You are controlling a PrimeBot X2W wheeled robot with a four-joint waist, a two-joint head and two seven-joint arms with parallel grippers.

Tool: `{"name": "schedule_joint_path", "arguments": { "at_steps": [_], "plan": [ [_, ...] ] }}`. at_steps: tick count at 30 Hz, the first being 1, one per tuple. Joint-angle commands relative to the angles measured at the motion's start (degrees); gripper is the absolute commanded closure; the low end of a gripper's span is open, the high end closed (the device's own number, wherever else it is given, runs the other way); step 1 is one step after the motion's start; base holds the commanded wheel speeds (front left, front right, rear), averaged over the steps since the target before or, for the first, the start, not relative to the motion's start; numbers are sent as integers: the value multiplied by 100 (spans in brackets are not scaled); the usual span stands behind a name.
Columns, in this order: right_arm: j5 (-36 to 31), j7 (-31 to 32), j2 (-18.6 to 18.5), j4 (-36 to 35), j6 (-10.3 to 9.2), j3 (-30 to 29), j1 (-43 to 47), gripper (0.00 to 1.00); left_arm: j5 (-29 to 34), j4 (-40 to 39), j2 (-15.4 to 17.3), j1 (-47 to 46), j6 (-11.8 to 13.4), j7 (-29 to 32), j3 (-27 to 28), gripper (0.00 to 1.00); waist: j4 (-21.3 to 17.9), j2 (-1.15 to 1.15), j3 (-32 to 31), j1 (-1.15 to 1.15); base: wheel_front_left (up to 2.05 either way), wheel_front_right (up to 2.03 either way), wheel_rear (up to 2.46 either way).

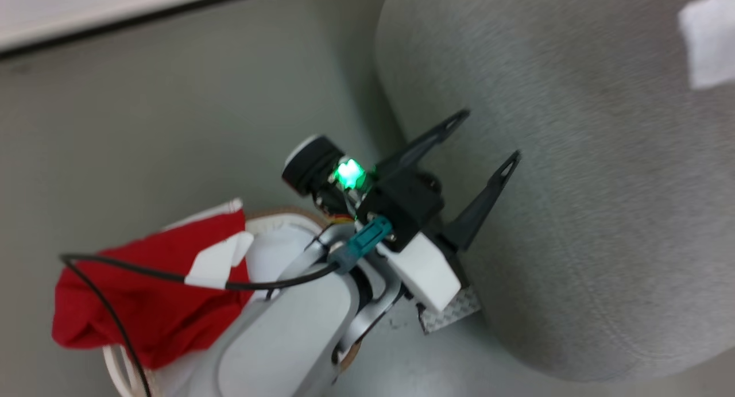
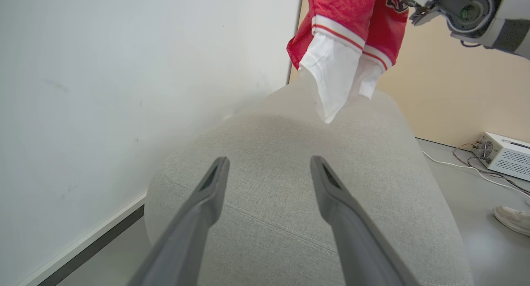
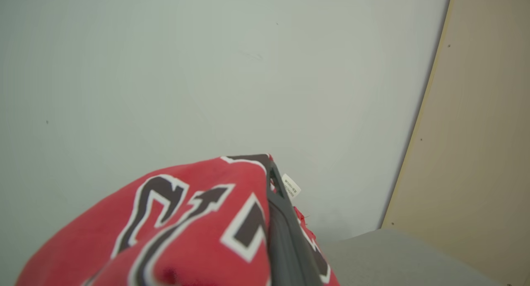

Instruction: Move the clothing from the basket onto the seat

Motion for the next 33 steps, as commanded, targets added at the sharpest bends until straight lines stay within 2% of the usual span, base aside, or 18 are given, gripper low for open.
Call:
{"name": "schedule_joint_path", "arguments": {
  "at_steps": [1, 8, 13, 14, 15, 16, 17, 19, 23, 27, 33],
  "plan": [
    [-76, 24, -102, 133, -16, -223, -334, 100, 79, -10, -15, -284, -40, 1, -12, 0, 667, 0, 1145, -1, 0, 0, 0],
    [-724, 169, -425, 1104, -16, -935, -1324, 100, 171, 80, -122, -1132, -129, -79, -92, 0, 1135, 0, 2010, -1, 0, 0, 0],
    [-1282, 62, -233, 2103, -15, -1321, -1433, 100, 205, 195, -145, -1289, -62, -143, -127, 0, 1325, 0, 2114, -1, 0, 0, 0],
    [-1401, 34, -192, 2254, -16, -1376, -1414, 96, 197, 216, -146, -1277, -48, -141, -129, 0, 1341, 0, 2096, -1, 0, 0, 0],
    [-1503, 12, -168, 2378, -16, -1467, -1381, 82, 191, 245, -144, -1263, -27, -147, -132, 0, 1355, 0, 2072, -1, 0, 0, 0],
    [-1616, -4, -142, 2487, -16, -1558, -1330, 55, 181, 272, -135, -1243, -19, -159, -139, 0, 1369, 0, 2037, -1, 0, 0, 0],
    [-1686, -17, -47, 2596, -16, -1618, -1285, 0, 155, 296, -121, -1216, -17, -172, -140, 0, 1379, 0, 1996, -1, 0, 0, 0],
    [-1843, -22, 52, 2651, -16, -1651, -1199, 0, 149, 325, -68, -1182, -14, -213, -126, 0, 1389, 0, 1887, -1, 0, 0, 0],
    [-2091, -23, 277, 2236, -16, -1773, -848, 0, 42, 411, 43, -1016, 52, -345, -46, 0, 1353, 0, 1578, -1, 0, 0, 0],
    [-2303, -25, 482, 1532, -16, -1829, -324, 0, -115, 512, 128, -781, 173, -470, 113, 0, 1270, 0, 1155, -1, 0, 0, 0],
    [-2468, -19, 998, 558, -16, -1790, 635, 0, -438, 707, 331, -211, 408, -741, 464, 0, 1202, 0, 289, -1, 0, 0, 0]
  ]
}}
